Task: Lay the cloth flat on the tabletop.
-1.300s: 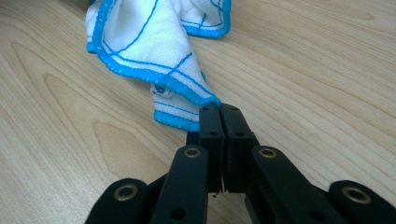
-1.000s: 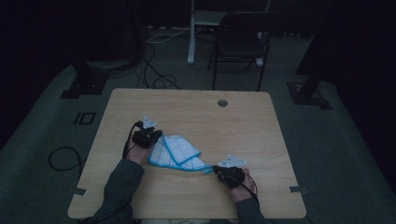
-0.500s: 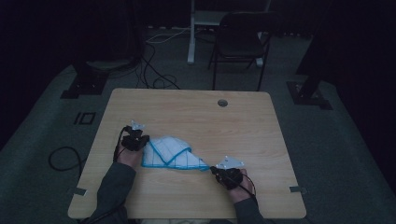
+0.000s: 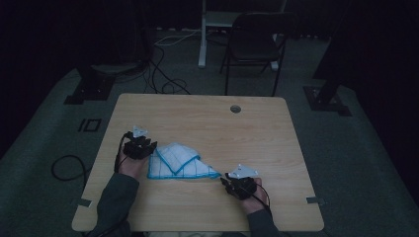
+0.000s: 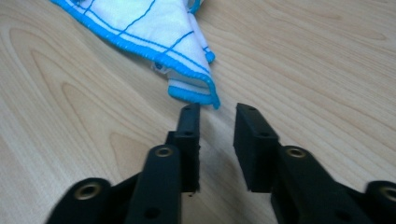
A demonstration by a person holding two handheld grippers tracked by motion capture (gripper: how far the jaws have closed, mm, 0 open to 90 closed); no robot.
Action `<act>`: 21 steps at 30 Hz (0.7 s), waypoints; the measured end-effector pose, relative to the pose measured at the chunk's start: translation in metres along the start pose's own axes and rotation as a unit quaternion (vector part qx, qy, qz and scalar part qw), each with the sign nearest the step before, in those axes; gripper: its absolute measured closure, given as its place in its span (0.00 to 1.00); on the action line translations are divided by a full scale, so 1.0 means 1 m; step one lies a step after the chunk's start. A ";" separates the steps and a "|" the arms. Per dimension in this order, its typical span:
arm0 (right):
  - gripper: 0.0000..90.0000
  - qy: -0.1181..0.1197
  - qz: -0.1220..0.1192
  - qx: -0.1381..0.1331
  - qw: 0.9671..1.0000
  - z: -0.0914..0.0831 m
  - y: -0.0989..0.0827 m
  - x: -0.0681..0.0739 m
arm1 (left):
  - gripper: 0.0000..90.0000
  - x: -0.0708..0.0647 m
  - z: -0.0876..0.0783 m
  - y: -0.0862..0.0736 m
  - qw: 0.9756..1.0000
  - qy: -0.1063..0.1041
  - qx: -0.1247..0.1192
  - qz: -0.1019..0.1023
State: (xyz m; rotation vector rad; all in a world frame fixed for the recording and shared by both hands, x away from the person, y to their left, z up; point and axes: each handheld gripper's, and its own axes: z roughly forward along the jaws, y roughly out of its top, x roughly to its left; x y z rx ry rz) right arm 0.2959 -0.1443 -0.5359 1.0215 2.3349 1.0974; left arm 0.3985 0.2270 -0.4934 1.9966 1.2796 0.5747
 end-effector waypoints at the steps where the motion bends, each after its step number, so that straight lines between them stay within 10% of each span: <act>1: 0.78 0.001 0.002 -0.001 1.000 0.000 0.000 0.000 | 0.72 -0.003 -0.001 0.003 1.000 -0.003 -0.002 0.004; 14: 0.78 0.007 -0.001 -0.002 1.000 0.010 0.005 -0.001 | 0.63 -0.053 0.009 0.026 0.995 -0.062 -0.018 0.071; 21: 0.87 0.007 -0.005 0.002 1.000 0.014 0.005 -0.002 | 0.59 -0.090 0.020 0.032 0.985 -0.128 -0.024 0.116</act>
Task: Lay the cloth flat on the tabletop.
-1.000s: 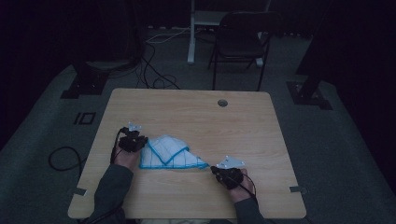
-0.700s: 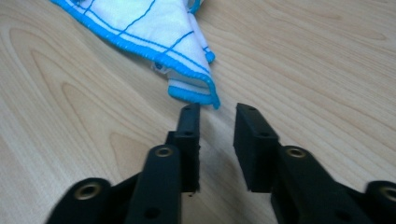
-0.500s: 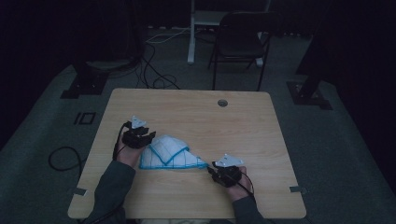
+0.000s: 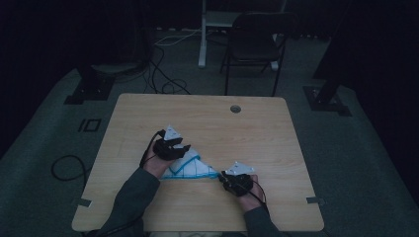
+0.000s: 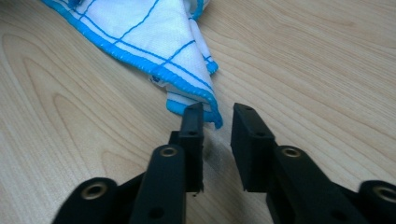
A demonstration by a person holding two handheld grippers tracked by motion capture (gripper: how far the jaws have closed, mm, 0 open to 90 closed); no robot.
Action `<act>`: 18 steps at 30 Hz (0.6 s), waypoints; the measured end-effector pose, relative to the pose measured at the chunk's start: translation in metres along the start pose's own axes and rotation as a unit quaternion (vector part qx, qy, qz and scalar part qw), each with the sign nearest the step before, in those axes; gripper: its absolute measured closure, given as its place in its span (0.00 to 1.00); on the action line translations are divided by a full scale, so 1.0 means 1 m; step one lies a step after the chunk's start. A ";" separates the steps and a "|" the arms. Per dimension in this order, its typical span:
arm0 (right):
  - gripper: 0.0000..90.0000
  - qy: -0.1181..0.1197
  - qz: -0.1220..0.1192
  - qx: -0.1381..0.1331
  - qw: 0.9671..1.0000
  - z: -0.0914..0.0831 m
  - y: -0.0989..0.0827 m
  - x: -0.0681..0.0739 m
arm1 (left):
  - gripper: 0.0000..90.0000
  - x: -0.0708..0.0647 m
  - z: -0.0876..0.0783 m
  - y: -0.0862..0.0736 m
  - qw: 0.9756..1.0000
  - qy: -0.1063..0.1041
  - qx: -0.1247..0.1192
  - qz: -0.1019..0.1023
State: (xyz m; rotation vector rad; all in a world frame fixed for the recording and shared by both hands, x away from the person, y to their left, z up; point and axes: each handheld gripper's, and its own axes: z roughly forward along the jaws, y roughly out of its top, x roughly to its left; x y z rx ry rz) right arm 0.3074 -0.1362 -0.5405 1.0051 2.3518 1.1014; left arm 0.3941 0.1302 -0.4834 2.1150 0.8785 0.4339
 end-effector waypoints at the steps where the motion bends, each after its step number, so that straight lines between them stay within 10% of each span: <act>1: 0.87 0.000 0.000 0.000 1.000 0.000 0.000 0.000 | 0.59 0.000 0.000 0.000 1.000 0.000 0.000 0.000; 13: 0.99 0.001 -0.010 0.002 1.000 0.000 0.000 0.003 | 0.57 -0.025 0.026 0.003 0.997 -0.037 0.043 0.053; 18: 0.99 0.001 -0.009 0.002 1.000 0.000 0.000 0.003 | 0.61 -0.027 0.035 0.000 0.995 -0.012 0.069 0.067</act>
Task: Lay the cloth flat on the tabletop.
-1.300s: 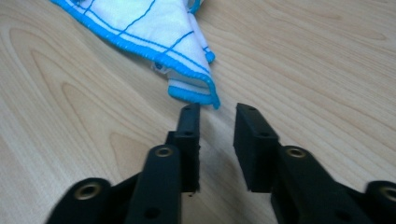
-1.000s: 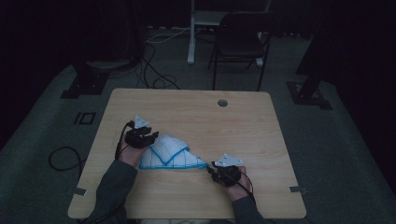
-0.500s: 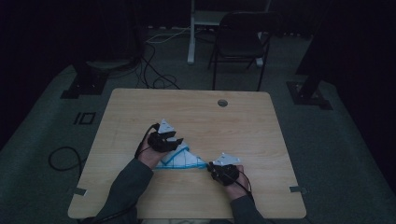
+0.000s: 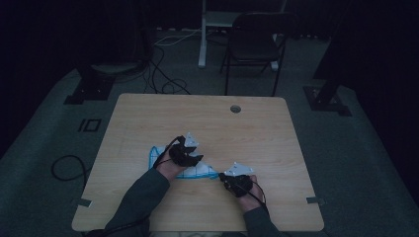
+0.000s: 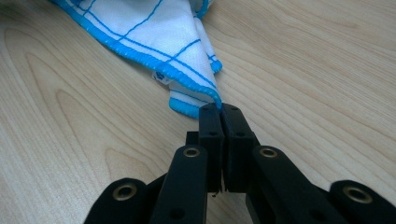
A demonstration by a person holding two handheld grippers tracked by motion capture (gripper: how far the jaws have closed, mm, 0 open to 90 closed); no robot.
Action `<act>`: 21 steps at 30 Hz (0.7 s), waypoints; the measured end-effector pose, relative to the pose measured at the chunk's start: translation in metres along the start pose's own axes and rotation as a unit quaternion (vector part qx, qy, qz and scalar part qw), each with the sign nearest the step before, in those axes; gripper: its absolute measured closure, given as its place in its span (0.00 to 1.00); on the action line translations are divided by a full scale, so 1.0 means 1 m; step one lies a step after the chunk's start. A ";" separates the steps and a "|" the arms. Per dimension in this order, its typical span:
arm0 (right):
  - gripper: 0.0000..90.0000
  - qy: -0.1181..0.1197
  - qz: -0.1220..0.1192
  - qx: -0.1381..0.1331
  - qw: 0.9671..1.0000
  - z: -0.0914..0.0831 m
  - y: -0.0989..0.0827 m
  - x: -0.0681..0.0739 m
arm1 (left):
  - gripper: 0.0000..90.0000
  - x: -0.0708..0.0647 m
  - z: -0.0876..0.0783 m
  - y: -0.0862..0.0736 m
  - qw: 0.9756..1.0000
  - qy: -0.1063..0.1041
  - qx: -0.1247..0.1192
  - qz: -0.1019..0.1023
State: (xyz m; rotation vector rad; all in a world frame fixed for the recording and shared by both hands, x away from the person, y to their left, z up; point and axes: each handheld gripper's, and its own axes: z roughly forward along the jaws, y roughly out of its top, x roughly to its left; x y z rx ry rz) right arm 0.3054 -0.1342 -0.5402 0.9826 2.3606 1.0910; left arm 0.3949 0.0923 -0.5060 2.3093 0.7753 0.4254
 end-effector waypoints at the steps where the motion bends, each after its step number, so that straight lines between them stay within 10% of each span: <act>1: 0.99 0.000 0.000 0.000 1.000 0.000 0.000 0.000 | 0.66 0.000 0.001 0.000 1.000 0.009 0.008 0.002; 6: 0.99 0.000 -0.001 0.001 1.000 -0.001 0.000 0.000 | 0.94 0.001 -0.002 0.002 1.000 0.021 0.008 0.007; 21: 0.99 -0.004 -0.001 -0.001 1.000 -0.004 -0.001 0.000 | 0.98 0.021 -0.025 0.013 0.998 0.049 -0.023 -0.015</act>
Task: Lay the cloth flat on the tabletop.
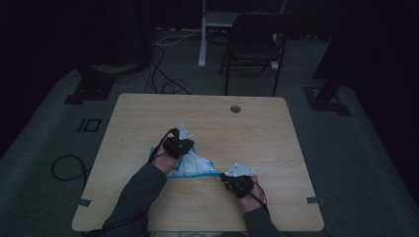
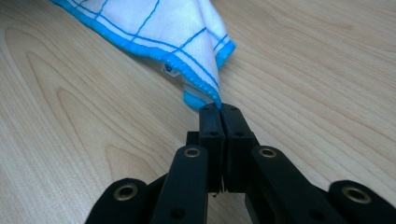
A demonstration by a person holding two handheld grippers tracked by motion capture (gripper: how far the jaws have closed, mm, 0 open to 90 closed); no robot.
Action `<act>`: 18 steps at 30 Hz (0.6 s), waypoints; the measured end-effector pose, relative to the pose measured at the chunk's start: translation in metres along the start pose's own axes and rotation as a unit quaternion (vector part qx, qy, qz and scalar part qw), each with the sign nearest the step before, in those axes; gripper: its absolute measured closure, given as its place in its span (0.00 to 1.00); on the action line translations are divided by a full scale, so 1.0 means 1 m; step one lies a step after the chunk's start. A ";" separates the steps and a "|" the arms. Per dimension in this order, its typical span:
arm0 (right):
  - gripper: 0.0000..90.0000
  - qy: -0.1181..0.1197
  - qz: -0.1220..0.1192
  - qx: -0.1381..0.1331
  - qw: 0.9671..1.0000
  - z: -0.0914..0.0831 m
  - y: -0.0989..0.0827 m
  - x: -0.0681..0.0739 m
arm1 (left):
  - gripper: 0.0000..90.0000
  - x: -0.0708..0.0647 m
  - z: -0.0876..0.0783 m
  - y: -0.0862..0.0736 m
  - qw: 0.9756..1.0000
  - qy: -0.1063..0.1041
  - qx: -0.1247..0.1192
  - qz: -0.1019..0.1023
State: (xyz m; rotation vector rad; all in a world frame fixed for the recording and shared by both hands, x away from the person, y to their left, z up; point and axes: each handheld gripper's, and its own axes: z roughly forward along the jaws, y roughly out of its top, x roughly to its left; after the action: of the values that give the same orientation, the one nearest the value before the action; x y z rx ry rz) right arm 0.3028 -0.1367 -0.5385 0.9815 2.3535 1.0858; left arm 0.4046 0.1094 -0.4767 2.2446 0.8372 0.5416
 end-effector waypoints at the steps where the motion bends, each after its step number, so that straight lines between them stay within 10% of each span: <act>1: 0.99 0.000 0.000 -0.001 1.000 0.000 0.000 0.000 | 0.98 0.002 -0.001 0.001 1.000 0.002 -0.001 -0.003; 18: 0.99 -0.008 0.003 -0.003 1.000 -0.005 -0.002 -0.004 | 0.98 0.033 -0.020 0.004 0.999 0.031 -0.022 -0.036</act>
State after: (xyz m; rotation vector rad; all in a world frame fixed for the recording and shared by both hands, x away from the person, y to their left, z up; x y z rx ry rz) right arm 0.3017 -0.1432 -0.5366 0.9928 2.3342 1.0836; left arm 0.4184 0.1385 -0.4555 2.1595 0.9248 0.5940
